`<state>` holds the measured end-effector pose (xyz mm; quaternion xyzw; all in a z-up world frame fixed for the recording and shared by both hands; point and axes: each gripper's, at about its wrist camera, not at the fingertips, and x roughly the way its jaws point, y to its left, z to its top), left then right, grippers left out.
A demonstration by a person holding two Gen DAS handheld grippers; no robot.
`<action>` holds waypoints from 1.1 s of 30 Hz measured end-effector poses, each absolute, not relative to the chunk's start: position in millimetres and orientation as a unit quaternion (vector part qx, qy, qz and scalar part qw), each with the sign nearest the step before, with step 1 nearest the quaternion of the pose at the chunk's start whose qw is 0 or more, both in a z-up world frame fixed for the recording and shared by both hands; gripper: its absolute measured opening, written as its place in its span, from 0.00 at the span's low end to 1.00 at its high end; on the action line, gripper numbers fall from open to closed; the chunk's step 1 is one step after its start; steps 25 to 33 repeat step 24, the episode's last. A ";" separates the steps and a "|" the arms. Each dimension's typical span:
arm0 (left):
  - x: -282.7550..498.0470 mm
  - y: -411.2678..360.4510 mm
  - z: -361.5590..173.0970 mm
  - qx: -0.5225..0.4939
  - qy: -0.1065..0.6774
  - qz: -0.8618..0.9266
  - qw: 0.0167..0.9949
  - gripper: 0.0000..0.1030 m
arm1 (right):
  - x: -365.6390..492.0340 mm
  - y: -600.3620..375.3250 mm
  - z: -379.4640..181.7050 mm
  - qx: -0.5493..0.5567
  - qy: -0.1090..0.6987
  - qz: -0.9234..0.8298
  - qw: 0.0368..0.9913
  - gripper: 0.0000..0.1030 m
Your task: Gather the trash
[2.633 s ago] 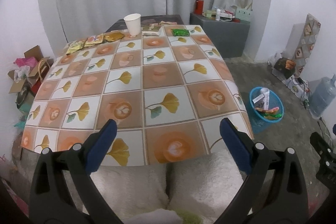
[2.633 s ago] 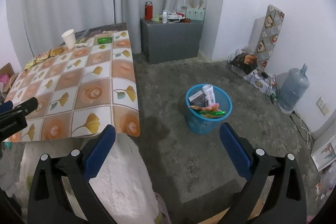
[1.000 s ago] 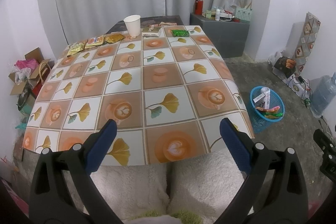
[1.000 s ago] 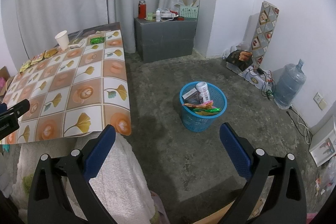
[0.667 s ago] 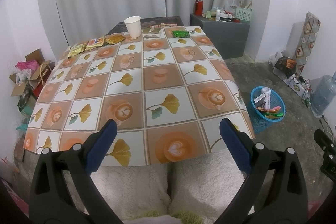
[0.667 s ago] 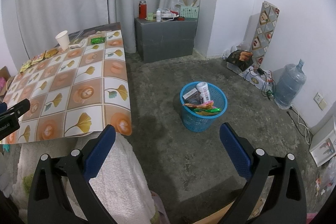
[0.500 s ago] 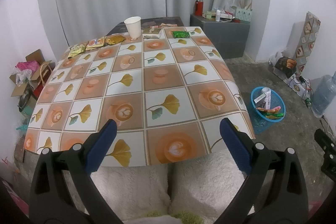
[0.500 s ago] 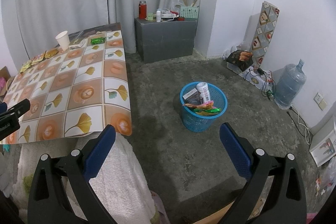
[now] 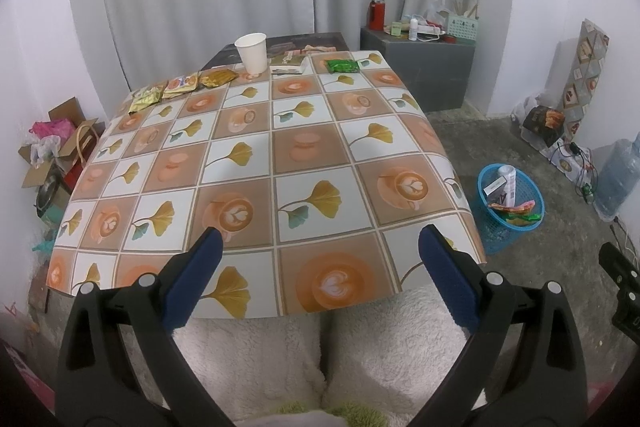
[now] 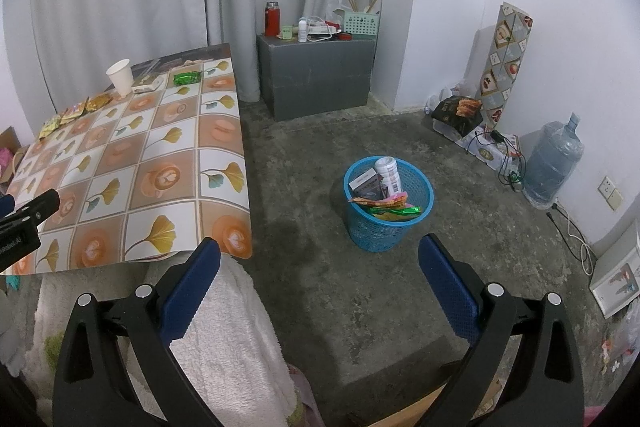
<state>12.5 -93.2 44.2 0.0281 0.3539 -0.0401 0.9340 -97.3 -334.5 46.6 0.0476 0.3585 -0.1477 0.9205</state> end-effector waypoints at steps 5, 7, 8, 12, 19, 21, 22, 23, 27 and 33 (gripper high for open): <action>12.3 -93.6 44.0 0.028 0.354 -0.039 0.934 0.92 | -97.4 -333.5 46.9 0.048 0.359 -0.148 0.920 0.94; 12.6 -93.9 43.8 0.028 0.354 -0.039 0.934 0.92 | -97.4 -333.6 46.7 0.048 0.359 -0.148 0.920 0.94; 12.5 -93.9 43.8 0.029 0.354 -0.040 0.934 0.92 | -97.4 -333.8 46.6 0.048 0.359 -0.148 0.920 0.94; 12.2 -94.2 43.9 0.029 0.353 -0.039 0.934 0.92 | -97.5 -333.1 46.7 0.048 0.359 -0.149 0.920 0.94; 12.1 -94.3 44.0 0.029 0.353 -0.038 0.934 0.92 | -97.8 -333.1 46.7 0.048 0.358 -0.149 0.920 0.94; 12.3 -94.3 43.8 0.029 0.354 -0.039 0.934 0.92 | -97.7 -333.1 46.6 0.048 0.358 -0.149 0.920 0.94; 12.5 -94.5 43.7 0.030 0.353 -0.039 0.934 0.92 | -97.9 -333.7 46.4 0.049 0.358 -0.149 0.920 0.94; 11.8 -94.4 44.0 0.030 0.354 -0.038 0.934 0.92 | -97.7 -333.3 46.6 0.049 0.358 -0.149 0.920 0.94; 12.3 -94.6 43.7 0.030 0.353 -0.039 0.934 0.92 | -97.7 -333.4 46.6 0.048 0.358 -0.149 0.920 0.94; 12.3 -94.6 43.7 0.030 0.353 -0.039 0.934 0.92 | -97.7 -333.4 46.6 0.048 0.358 -0.149 0.920 0.94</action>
